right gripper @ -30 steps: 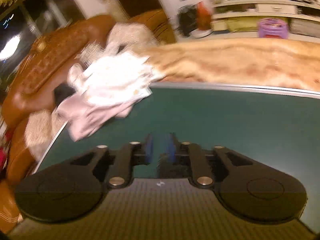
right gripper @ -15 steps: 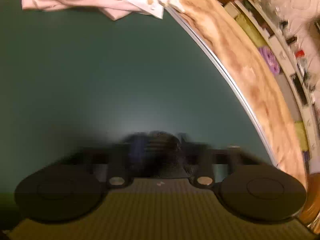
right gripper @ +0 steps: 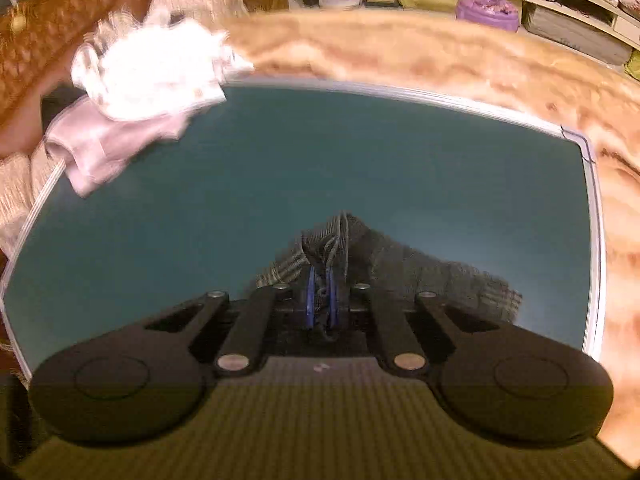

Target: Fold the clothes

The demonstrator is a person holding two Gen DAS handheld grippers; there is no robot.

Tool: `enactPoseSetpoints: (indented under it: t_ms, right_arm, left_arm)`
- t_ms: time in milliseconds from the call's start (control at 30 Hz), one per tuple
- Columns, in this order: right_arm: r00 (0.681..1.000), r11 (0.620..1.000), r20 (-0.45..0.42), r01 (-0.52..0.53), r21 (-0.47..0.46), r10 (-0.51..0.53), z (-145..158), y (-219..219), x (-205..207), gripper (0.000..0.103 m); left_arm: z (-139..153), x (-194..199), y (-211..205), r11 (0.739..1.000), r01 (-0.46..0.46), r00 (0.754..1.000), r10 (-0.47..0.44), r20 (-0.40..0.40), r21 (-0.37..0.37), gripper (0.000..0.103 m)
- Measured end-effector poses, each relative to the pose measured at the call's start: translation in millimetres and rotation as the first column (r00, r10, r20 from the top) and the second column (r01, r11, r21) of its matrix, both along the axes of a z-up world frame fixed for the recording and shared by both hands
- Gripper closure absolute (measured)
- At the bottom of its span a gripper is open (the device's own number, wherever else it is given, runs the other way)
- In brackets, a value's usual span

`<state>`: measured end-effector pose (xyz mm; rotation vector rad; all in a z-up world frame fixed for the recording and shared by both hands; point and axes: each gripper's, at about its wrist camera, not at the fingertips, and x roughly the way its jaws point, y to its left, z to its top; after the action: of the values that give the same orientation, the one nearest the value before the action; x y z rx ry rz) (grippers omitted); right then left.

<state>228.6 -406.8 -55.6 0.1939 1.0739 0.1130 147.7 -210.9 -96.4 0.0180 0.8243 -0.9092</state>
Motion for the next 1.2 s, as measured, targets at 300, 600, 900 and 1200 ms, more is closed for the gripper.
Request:
enactPoseSetpoints:
  t_ms: [300,600,900,1200]
  right_arm:
    - [0.997,1.000,0.079,-0.027,-0.004,0.027,24,17,5,0.089]
    - [0.992,0.999,0.126,-0.011,0.030,0.007,34,27,31,0.065]
    - [0.963,0.967,0.097,0.253,-0.020,-0.250,3,-64,1,0.060]
    - [0.877,0.825,-0.003,0.454,0.336,-0.481,-50,-156,-59,0.060]
  left_arm:
    - [-1,-3,2,1.000,-0.002,1.000,0.002,0.002,0.003,0.038]
    - [2,0,8,1.000,-0.004,1.000,0.003,-0.024,-0.018,0.038]
    - [35,58,52,0.985,-0.070,0.997,0.063,-0.050,-0.157,0.037]
    - [51,132,13,1.000,0.001,0.998,-0.001,0.063,-0.006,0.029]
